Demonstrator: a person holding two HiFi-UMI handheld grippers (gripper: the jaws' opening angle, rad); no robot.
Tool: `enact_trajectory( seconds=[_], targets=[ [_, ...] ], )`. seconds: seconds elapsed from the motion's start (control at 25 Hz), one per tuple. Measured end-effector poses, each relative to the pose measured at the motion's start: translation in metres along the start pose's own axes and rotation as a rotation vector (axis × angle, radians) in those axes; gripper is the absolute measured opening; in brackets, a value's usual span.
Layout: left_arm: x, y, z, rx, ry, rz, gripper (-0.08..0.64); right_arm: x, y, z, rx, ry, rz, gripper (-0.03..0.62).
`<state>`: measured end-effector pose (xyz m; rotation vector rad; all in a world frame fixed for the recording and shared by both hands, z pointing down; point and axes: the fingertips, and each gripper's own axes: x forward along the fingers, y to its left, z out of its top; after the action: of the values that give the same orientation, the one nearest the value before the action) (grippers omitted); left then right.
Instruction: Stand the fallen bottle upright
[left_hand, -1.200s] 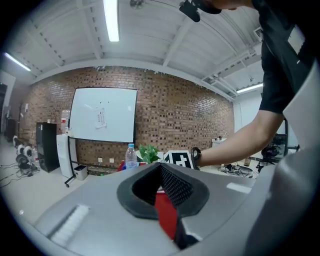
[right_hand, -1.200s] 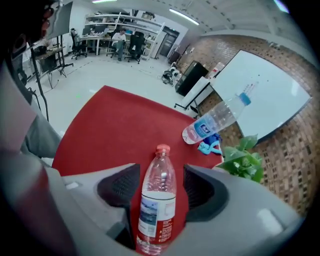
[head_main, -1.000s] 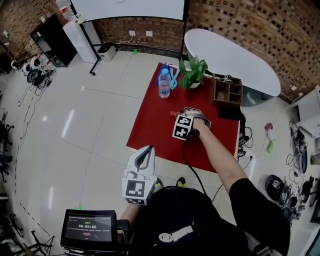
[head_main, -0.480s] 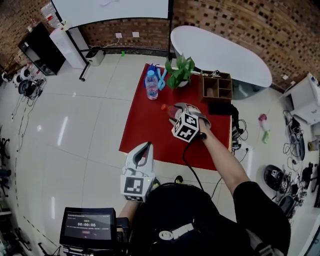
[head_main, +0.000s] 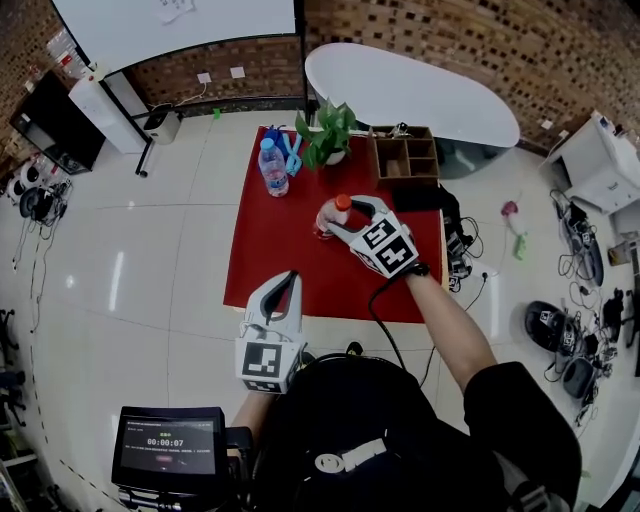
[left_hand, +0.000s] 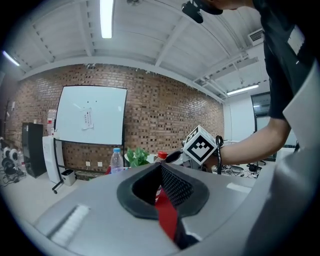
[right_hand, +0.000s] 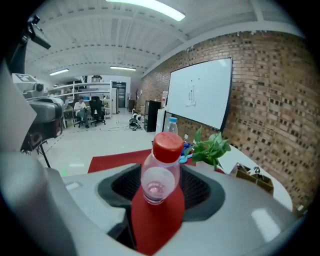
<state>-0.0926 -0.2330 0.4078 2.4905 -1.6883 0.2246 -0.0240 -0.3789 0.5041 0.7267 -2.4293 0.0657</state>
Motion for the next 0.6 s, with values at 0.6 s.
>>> enact_trajectory(
  seconds=[0.6],
  targets=[
    [-0.011,0.002,-0.011,0.012,-0.009,0.001,0.003,0.007,-0.004,-0.008,0.063,-0.015,-0.025,0.249]
  ],
)
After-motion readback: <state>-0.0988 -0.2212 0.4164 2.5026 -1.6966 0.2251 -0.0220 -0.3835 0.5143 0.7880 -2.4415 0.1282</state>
